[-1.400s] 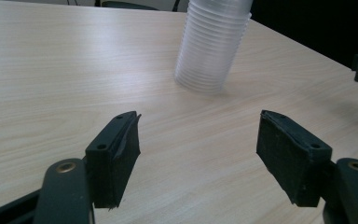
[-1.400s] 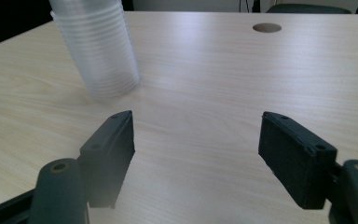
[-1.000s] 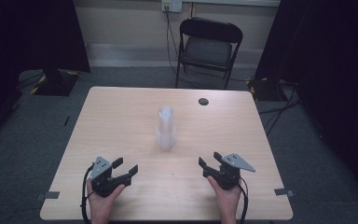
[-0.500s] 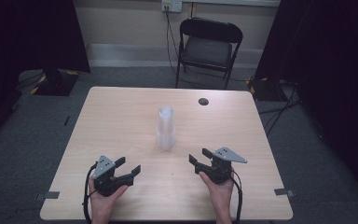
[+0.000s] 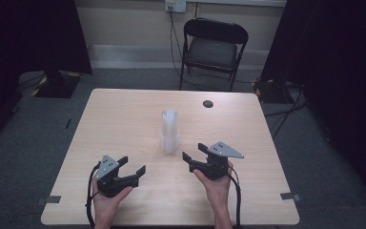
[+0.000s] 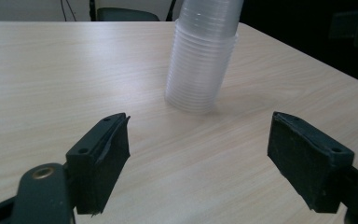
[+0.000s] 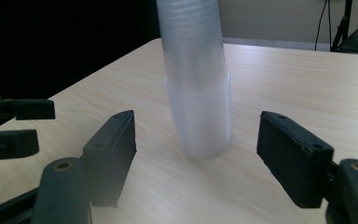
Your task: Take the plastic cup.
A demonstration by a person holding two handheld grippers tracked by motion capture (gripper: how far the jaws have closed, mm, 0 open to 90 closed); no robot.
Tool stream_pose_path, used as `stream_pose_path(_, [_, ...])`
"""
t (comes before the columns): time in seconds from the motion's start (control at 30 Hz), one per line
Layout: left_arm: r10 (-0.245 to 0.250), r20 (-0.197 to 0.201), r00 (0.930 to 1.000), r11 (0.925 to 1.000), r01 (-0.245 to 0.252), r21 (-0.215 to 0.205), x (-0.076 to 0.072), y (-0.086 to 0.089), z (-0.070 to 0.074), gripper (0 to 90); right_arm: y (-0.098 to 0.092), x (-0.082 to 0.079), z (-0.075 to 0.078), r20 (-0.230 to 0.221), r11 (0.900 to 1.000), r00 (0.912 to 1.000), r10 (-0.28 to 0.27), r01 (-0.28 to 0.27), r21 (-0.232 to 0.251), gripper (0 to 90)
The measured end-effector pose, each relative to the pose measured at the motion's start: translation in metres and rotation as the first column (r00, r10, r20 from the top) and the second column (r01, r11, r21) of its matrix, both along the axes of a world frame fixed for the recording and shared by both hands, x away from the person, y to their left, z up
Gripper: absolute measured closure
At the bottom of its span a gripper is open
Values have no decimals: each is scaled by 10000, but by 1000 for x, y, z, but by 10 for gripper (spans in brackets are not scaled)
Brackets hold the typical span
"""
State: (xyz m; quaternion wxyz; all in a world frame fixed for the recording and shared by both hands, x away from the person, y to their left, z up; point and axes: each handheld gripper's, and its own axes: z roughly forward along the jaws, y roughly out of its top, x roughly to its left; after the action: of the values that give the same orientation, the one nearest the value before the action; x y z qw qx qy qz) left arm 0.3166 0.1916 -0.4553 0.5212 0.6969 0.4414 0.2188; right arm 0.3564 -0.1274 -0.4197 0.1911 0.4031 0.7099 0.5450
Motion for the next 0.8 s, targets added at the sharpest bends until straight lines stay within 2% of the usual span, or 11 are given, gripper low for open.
stream_pose_path(0.13, [-21,166,9999,10000,20,36,4,-2,5,204,9,10,10,264,9996,9994,221,-217,-165,268])
stream_pose_path(0.23, [-117,196,9997,9992,110,377,7,-5,7,204,13,14,10,264,9993,9992,294,-288,-217,256])
stream_pose_path(0.33, [-76,285,9996,9991,64,430,2,-6,7,204,19,24,10,149,9988,9989,453,-450,-210,253])
stream_pose_path(0.47, [-219,295,9993,9990,207,384,-2,-9,3,203,27,34,10,175,9976,9983,563,-555,-418,231])
stream_pose_path(0.63, [-216,143,9997,9989,210,424,-3,-9,1,204,32,45,12,229,9979,9983,542,-534,-367,215])
stream_pose_path(0.73, [-376,241,9990,9986,367,373,-4,-10,2,196,34,50,11,223,9982,9984,515,-508,-314,214])
stream_pose_path(0.8, [-458,338,9984,9988,452,191,-5,-10,2,185,37,56,10,204,9980,9982,568,-562,-300,212])
